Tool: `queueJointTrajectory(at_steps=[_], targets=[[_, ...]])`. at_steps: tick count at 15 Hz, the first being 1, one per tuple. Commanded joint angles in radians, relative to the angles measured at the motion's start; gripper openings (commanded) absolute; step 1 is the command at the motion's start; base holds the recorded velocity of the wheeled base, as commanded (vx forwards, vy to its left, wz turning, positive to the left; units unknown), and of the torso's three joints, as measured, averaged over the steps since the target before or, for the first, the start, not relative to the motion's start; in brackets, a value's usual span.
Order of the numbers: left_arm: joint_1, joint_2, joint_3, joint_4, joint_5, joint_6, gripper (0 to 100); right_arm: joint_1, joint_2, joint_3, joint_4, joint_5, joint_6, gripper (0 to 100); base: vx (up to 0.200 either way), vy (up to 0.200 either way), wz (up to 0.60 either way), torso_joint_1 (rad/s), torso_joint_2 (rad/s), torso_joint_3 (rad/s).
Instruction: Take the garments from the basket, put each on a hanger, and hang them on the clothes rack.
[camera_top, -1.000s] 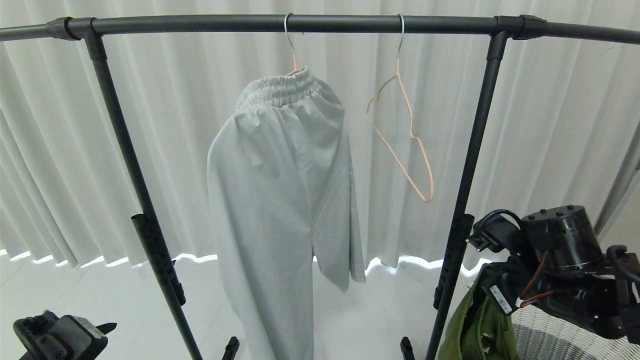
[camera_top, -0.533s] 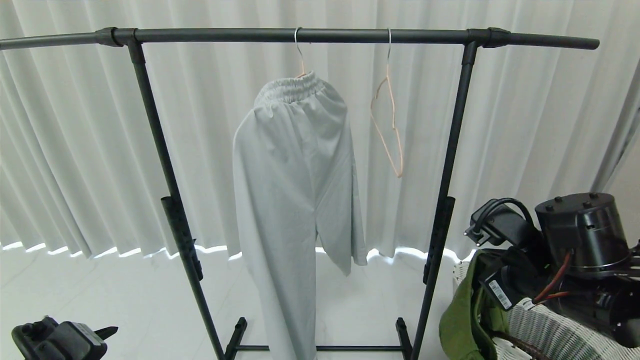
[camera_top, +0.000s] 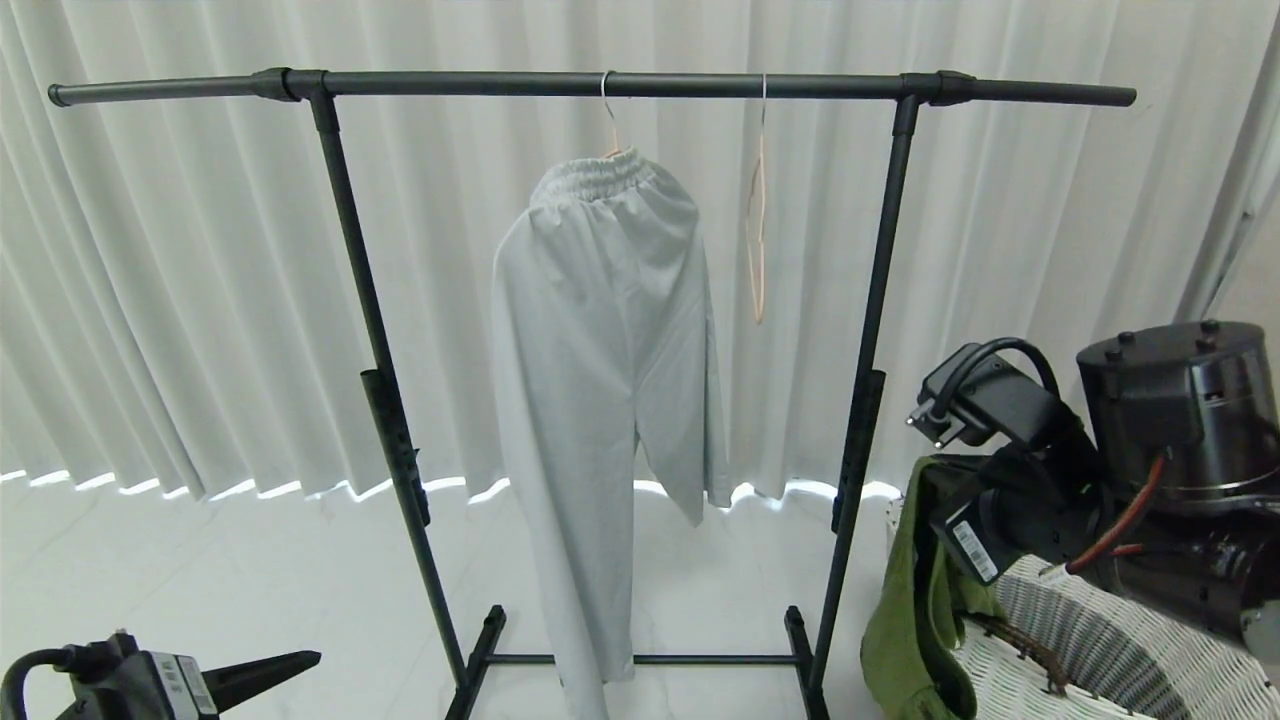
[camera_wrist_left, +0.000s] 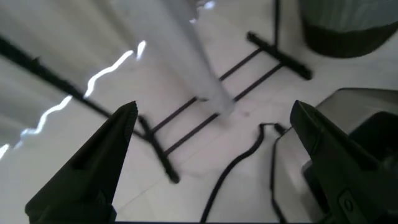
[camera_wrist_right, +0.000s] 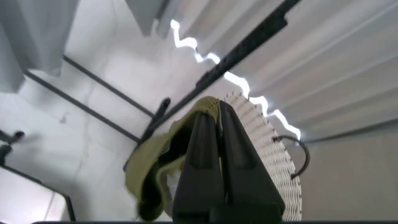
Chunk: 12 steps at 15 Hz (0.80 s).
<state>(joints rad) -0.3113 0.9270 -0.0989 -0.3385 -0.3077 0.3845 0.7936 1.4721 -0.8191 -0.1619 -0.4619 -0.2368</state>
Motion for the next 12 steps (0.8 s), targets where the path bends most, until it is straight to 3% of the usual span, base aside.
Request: queueJointTrajectory(at_steps=[1,2,3,6,12], targets=[[-0.092,0.047,-0.073,0.0,-0.031,-0.036,100,0.021,-0.009,-0.086,0.035,0.002,0.002,0,0.0,0.0,0.0,0.0,0.0,0.0],[-0.146,0.065,-0.11,0.0,-0.031,-0.067,100,0.039,-0.01,-0.118,0.055,0.006,0.008,0,0.0,0.0,0.0,0.0,0.0,0.0],[-0.246,0.119,-0.179,-0.002,-0.031,-0.148,100,0.067,-0.007,-0.156,0.074,0.008,0.028,0,0.0,0.0,0.0,0.0,0.0,0.0],[-0.425,0.297,-0.352,-0.004,-0.03,-0.36,100,0.128,-0.013,-0.175,0.079,0.009,0.07,0,0.0,0.0,0.0,0.0,0.0,0.0],[-0.525,0.77,-0.72,-0.005,-0.022,-0.426,100,0.151,-0.007,-0.187,0.079,0.045,0.073,0,0.0,0.0,0.0,0.0,0.0,0.0]])
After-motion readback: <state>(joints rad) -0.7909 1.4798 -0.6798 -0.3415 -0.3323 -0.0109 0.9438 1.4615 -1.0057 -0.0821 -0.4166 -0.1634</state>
